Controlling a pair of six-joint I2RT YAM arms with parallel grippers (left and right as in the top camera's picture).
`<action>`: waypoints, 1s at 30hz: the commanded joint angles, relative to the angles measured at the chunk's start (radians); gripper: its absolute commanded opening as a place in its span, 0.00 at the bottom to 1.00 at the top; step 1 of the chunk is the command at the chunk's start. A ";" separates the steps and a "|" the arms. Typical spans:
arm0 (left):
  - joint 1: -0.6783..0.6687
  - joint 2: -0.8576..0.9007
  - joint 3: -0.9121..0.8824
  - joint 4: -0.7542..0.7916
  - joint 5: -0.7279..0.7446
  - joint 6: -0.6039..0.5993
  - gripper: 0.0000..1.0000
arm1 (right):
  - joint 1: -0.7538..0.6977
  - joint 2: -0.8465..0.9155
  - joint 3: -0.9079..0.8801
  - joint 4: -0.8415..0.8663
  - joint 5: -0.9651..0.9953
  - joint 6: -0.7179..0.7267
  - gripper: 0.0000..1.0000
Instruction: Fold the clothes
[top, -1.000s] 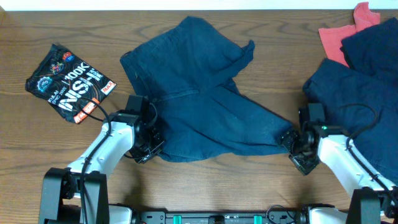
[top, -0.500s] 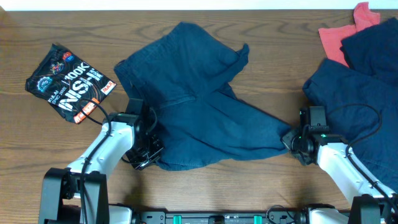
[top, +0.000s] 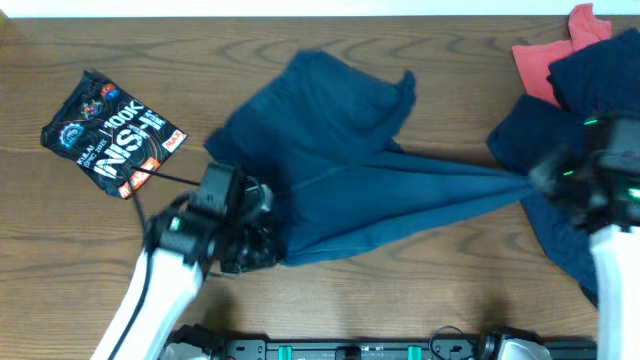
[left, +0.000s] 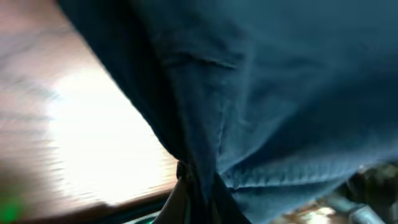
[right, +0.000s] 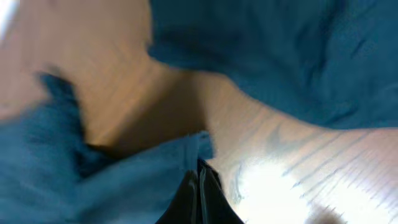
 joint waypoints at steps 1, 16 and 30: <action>-0.079 -0.142 0.049 -0.025 0.002 0.062 0.06 | -0.037 -0.014 0.145 -0.053 0.088 -0.125 0.01; -0.040 -0.300 0.038 0.152 -0.704 -0.221 0.06 | 0.139 0.148 0.309 0.206 -0.086 -0.411 0.01; 0.135 0.265 0.035 0.430 -0.845 -0.336 0.07 | 0.328 0.620 0.309 0.177 -0.078 -0.341 0.01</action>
